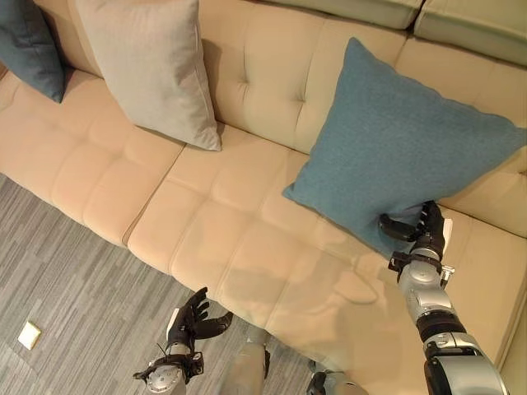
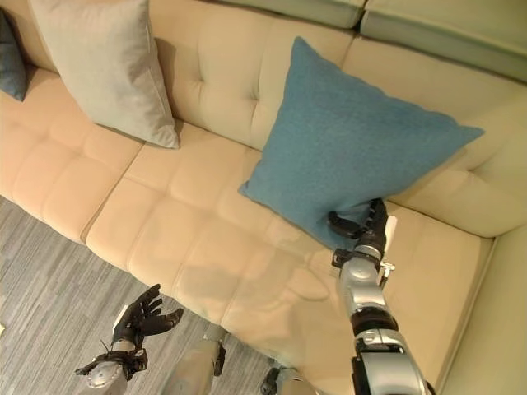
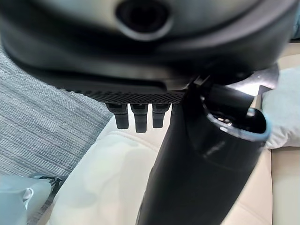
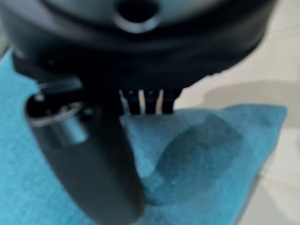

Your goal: Pick up all the scattered cushions and arrange them neatly on the sofa.

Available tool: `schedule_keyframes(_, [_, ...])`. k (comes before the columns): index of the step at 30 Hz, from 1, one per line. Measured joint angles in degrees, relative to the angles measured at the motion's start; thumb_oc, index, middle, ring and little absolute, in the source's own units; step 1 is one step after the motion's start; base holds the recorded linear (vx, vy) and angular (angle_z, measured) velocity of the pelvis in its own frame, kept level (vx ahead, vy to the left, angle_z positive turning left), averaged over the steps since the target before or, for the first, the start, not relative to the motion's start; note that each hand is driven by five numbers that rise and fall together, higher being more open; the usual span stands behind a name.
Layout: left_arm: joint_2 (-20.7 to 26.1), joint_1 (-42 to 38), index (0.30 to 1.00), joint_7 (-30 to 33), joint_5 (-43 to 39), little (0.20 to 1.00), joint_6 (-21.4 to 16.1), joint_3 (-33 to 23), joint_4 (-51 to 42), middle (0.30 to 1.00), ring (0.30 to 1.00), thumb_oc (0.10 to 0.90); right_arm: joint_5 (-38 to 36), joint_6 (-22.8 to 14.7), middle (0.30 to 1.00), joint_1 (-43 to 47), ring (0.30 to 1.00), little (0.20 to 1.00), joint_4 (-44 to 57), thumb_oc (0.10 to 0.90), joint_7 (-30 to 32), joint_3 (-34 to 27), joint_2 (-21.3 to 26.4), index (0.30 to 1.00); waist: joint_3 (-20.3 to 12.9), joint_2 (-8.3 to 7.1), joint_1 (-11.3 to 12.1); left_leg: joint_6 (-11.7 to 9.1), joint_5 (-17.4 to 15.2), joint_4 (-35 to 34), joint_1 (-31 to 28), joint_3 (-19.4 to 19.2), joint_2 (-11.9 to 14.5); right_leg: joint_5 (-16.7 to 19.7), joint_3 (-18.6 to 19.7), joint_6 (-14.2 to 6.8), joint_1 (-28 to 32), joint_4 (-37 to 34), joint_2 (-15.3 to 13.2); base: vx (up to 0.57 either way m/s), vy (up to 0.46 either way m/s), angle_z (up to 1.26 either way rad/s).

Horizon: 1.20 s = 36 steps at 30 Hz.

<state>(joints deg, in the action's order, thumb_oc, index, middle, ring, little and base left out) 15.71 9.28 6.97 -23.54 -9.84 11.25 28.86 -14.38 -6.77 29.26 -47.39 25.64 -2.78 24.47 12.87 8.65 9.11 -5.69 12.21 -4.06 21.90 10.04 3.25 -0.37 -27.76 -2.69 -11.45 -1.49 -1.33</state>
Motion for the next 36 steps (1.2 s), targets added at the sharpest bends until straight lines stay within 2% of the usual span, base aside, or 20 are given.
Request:
schedule_keyframes(5, [0.2, -1.7, 0.900, -0.1, 0.0, 0.900, -0.7, 0.0, -0.2, 0.900, 0.900, 0.800, -0.1, 0.0, 0.300, 0.2, 0.300, 0.300, 0.0, 0.400, 0.1, 0.1, 3.2, 0.300, 0.2, 0.28, 0.6, -0.4, 0.3, -0.2, 1.0, 0.1, 0.1, -0.7, -0.3, -0.1, -0.9, 0.4, 0.1, 0.01, -0.006, 0.04])
schedule_keyframes(13, [0.5, -2.6, 0.900, -0.4, -0.1, 0.900, -1.1, 0.0, -0.3, 0.900, 0.900, 0.800, 0.0, 0.0, 0.300, 0.7, 0.300, 0.300, 0.0, 0.400, -0.6, 0.3, 7.9, 0.300, 1.1, 2.06, 1.5, -0.5, 0.5, -0.2, 1.1, 0.6, 0.0, -0.7, -0.7, -0.1, -0.8, 0.4, 0.2, 0.01, 0.006, 0.03])
schedule_keyframes(23, [0.6, -2.7, 0.900, -1.4, -0.1, 0.900, -1.1, 0.1, -0.3, 0.900, 0.900, 0.800, 0.0, 0.0, 0.300, 0.7, 0.300, 0.300, -0.2, 0.400, -1.0, 0.4, 8.9, 0.300, 1.2, 2.02, 1.3, -0.5, 0.6, -0.2, 1.2, 1.2, -0.1, -0.7, -1.1, -0.1, -0.7, 0.5, 0.2, 0.00, 0.001, 0.00])
schedule_keyframes(29, [1.1, -2.7, 0.900, -1.4, -0.1, 0.900, -1.1, 1.0, -0.3, 0.900, 0.900, 0.800, 0.1, 0.0, 0.300, 0.9, 0.300, 0.300, -1.2, 0.400, -1.8, 2.3, 11.2, 0.300, 1.3, 1.98, 1.4, -0.5, 0.7, -0.2, 1.2, 1.5, -0.1, -0.7, -1.7, -0.1, -0.4, 0.5, 0.2, -0.05, 0.049, 0.04])
schedule_keyframes(30, [1.1, -6.5, 0.900, -0.5, -0.1, 0.900, -1.0, 2.7, 3.1, 0.900, 0.900, 0.800, 0.1, 0.1, 0.300, 1.8, 0.300, 0.300, -1.1, 0.400, -1.0, 3.6, 11.0, 0.300, 1.7, 2.10, 0.7, -1.0, 1.3, -0.2, 1.1, 1.4, -0.1, -0.3, -1.8, 0.5, -0.5, 0.8, -0.4, 0.02, 0.030, 0.02])
schedule_keyframes(32, [0.4, -12.4, 0.900, 0.3, -0.2, 0.900, -0.3, 4.1, 9.6, 0.900, 0.900, 0.800, 0.6, 0.4, 0.300, 4.4, 0.300, 0.300, -1.3, 0.400, -1.4, 5.2, 10.8, 0.300, 2.2, 2.82, 0.3, -1.1, 1.4, -0.6, 1.3, 1.4, 0.1, -0.6, -1.6, 0.2, -1.2, 1.3, 0.1, 0.02, 0.001, -0.06])
schedule_keyframes(33, [0.3, -13.0, 0.900, 0.5, -0.3, 0.900, -0.7, 3.6, 8.7, 0.900, 0.900, 0.800, 0.6, 0.7, 0.300, 5.3, 0.300, 0.300, -1.3, 0.400, -1.6, 6.2, 10.9, 0.300, 2.4, 2.51, -0.6, -0.9, 1.5, -0.8, 1.5, 1.4, 0.1, -0.5, -1.6, 0.3, -1.4, 1.3, 0.1, 0.00, 0.002, -0.05])
schedule_keyframes(34, [0.2, -13.4, 0.900, 0.4, -0.7, 0.900, -1.0, 3.8, 8.3, 0.900, 0.900, 0.800, 0.6, 0.9, 0.420, 5.3, 0.420, 0.420, -1.3, 0.480, -1.6, 6.4, 11.1, 0.420, 2.6, 2.26, -0.7, -0.8, 1.6, -0.8, 1.4, 1.4, 0.1, -0.4, -1.6, 0.3, -1.2, 1.4, 0.1, 0.00, 0.012, 0.04])
schedule_keyframes(35, [0.1, -14.0, 0.900, 0.3, -0.8, 0.900, -1.1, 4.0, 7.8, 0.900, 0.900, 0.800, 0.6, 1.2, 0.582, 5.4, 0.582, 0.582, -1.3, 0.588, -1.6, 6.4, 11.2, 0.582, 2.7, 2.03, -0.7, -0.7, 1.6, -0.7, 1.3, 1.4, 0.0, -0.5, -1.7, 0.3, -1.1, 1.4, 0.1, 0.00, 0.000, 0.00])
schedule_keyframes(36, [0.0, -14.2, 0.900, 0.3, -1.1, 0.900, -1.1, 4.1, 7.6, 0.900, 0.900, 0.800, 0.6, 1.3, 0.686, 5.6, 0.686, 0.686, -1.3, 0.657, -1.6, 6.5, 11.2, 0.686, 2.8, 1.96, -0.7, -0.7, 1.6, -0.7, 1.3, 1.4, 0.1, -0.5, -1.7, 0.3, -1.2, 1.4, 0.1, 0.00, 0.000, 0.00])
